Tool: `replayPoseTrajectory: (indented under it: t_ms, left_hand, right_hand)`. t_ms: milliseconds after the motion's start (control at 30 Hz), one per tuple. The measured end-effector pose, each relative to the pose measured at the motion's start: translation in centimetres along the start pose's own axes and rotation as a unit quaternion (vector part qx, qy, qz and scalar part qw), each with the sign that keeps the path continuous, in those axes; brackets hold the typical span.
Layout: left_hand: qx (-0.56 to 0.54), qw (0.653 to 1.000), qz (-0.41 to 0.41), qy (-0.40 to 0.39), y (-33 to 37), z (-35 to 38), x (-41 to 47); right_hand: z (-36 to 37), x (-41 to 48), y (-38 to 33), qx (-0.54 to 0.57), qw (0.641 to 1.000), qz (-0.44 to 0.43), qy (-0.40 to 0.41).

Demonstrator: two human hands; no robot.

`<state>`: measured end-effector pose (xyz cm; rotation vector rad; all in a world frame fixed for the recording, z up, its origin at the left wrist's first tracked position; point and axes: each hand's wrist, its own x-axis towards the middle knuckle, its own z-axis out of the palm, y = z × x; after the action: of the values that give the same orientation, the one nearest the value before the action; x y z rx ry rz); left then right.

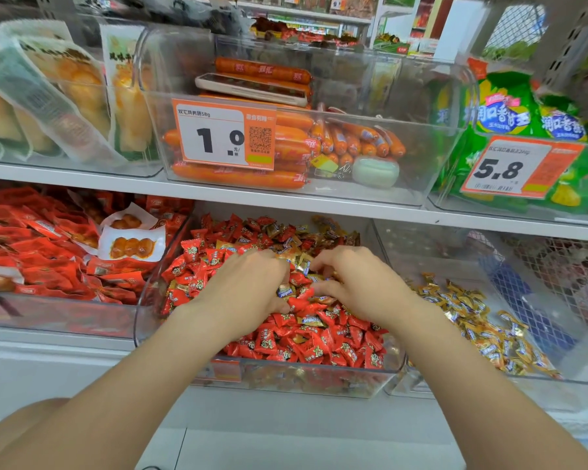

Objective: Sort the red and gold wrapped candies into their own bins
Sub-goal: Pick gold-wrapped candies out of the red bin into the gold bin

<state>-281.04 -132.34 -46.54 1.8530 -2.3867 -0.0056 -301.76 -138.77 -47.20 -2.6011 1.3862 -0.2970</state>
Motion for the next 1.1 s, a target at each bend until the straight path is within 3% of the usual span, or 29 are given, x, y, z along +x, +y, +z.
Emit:
replayPoseTrajectory:
  t_ms: [167,467,700,833,967,1100]
  left_hand:
    - [-0.078,0.997,0.007,0.001,-0.6,-0.3,-0.2]
    - [-0.082,0.995,0.06,0.011,-0.4,0.6,-0.3]
    - [-0.169,0.983,0.066,0.037,-0.8,0.4,-0.3]
    - [-0.215,0.974,0.02,0.072,-0.8,-0.9,-0.9]
    - [-0.198,0.971,-0.001,0.136,-0.6,-1.4,-0.2]
    - [-0.112,0.976,-0.031,0.182,-0.7,-0.8,0.9]
  right_hand:
    - [-0.1,-0.1,0.5,-0.02,0.997,-0.02,-0.072]
    - [-0.8,-1.2,-0.4,-0.078,0.997,-0.017,-0.021]
    - [-1.1,-1.7,0.6,0.029,0.999,0.002,0.024]
    - [-2.1,-2.4,0.4,0.092,0.994,0.026,0.06]
    - [-2.2,-2.3,0.5,0.078,0.992,0.024,0.096]
    - [-1.4,-1.8,0.4,0.057,0.995,0.006,0.087]
